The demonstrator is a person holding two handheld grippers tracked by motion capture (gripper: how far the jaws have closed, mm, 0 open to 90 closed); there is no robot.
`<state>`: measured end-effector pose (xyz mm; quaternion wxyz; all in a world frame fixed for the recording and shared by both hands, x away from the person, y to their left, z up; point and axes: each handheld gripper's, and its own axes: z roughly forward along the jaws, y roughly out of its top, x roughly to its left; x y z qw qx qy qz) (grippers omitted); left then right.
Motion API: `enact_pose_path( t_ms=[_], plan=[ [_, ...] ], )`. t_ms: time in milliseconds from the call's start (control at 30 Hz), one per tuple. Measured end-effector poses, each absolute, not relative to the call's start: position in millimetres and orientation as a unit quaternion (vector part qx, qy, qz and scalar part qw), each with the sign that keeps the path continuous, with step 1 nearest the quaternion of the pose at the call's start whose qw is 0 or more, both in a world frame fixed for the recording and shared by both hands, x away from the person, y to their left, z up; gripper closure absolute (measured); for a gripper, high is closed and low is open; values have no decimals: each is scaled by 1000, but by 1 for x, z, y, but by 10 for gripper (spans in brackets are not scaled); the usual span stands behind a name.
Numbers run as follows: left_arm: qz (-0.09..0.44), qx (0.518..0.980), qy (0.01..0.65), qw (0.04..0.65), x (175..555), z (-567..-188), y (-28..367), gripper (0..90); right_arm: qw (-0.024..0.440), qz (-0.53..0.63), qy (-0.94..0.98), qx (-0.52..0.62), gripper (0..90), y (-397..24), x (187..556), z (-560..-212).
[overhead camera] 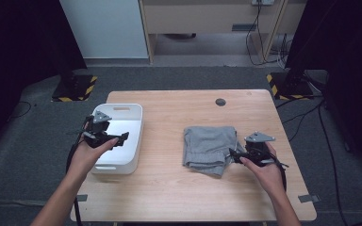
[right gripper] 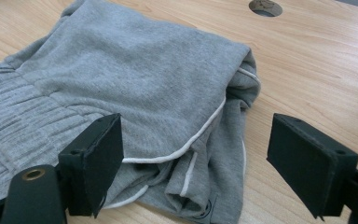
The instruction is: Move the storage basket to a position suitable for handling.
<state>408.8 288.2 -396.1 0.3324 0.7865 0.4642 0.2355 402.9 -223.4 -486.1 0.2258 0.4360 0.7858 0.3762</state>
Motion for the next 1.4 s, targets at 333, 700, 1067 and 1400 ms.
enact_pose_path(
  t_ms=[333,700,1067,1400],
  plan=[
    [245,774,479,334,404,-391,308,100,230,378,784,436,182,-225,403,-484],
    [248,755,506,337,401,-390,342,106,232,378,779,443,187,-229,403,-483],
    [265,739,525,329,403,-394,366,168,240,375,781,439,217,-231,402,-482],
    [269,732,536,323,406,-405,379,333,240,374,780,440,210,-230,402,-482]
  ],
)
